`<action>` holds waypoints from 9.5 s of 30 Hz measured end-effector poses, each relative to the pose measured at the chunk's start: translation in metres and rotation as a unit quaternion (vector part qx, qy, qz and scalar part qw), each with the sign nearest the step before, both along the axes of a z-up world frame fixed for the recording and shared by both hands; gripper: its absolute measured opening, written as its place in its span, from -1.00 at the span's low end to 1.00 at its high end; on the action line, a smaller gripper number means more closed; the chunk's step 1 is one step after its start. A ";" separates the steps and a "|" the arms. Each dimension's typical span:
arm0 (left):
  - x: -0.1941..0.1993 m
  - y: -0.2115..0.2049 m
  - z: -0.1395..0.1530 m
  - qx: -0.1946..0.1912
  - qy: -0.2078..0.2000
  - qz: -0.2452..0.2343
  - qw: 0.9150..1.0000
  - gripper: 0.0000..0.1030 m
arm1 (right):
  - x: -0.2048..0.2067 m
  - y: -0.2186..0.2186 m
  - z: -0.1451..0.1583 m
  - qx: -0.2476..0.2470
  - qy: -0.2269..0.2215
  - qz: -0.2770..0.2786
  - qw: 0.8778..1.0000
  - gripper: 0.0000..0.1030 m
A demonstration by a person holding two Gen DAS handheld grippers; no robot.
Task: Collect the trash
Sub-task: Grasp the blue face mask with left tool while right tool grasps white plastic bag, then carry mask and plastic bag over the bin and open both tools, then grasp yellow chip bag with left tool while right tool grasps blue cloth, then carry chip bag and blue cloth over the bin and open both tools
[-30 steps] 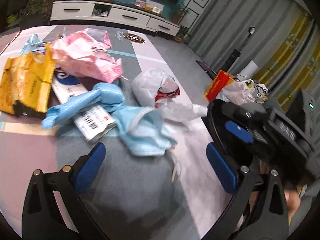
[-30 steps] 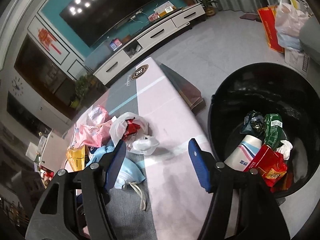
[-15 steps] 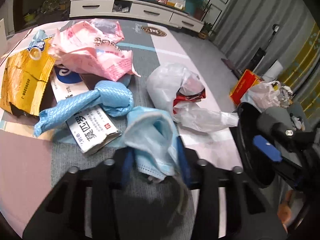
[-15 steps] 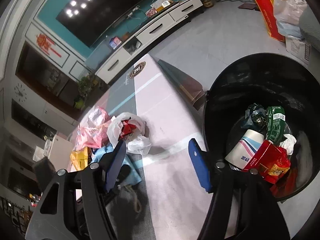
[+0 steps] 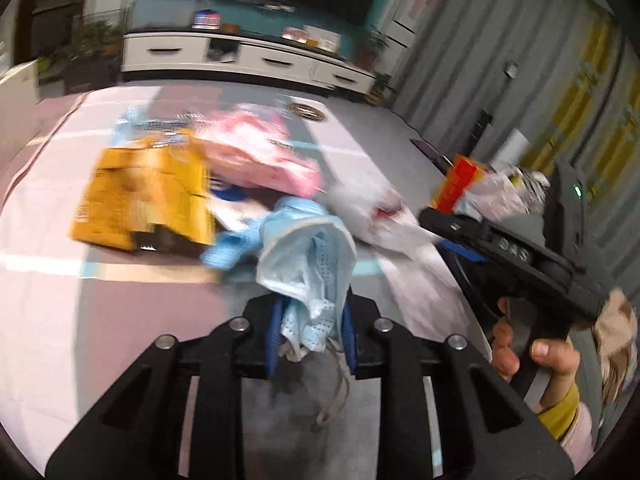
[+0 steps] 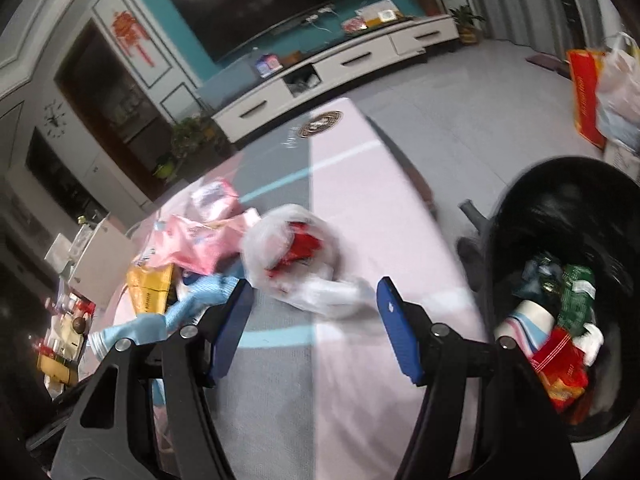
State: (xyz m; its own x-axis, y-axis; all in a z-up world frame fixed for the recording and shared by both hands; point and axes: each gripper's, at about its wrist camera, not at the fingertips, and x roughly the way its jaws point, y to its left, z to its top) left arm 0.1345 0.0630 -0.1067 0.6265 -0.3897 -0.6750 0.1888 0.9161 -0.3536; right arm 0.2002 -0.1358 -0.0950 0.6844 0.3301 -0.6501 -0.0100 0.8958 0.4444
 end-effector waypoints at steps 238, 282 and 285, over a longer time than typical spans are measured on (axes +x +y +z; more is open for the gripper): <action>0.051 -0.211 0.037 -0.002 -0.024 -0.167 0.986 -0.41 | -0.097 -0.158 0.038 -0.107 -0.013 -0.185 0.977 -0.23; 0.081 -0.304 -0.017 0.137 0.018 -0.197 0.971 -0.28 | -0.075 -0.193 0.000 -0.133 0.058 -0.206 0.968 -0.21; 0.082 -0.304 -0.018 0.139 0.020 -0.198 0.970 -0.26 | -0.074 -0.191 0.000 -0.135 0.059 -0.205 0.968 -0.21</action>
State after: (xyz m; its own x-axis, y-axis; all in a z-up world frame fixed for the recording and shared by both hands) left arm 0.2163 -0.2408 -0.1247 0.4360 -0.3947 -0.8088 0.5368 0.8354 -0.1183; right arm 0.1262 -0.3272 -0.0945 0.6377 -0.1463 -0.7563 0.4070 0.8976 0.1695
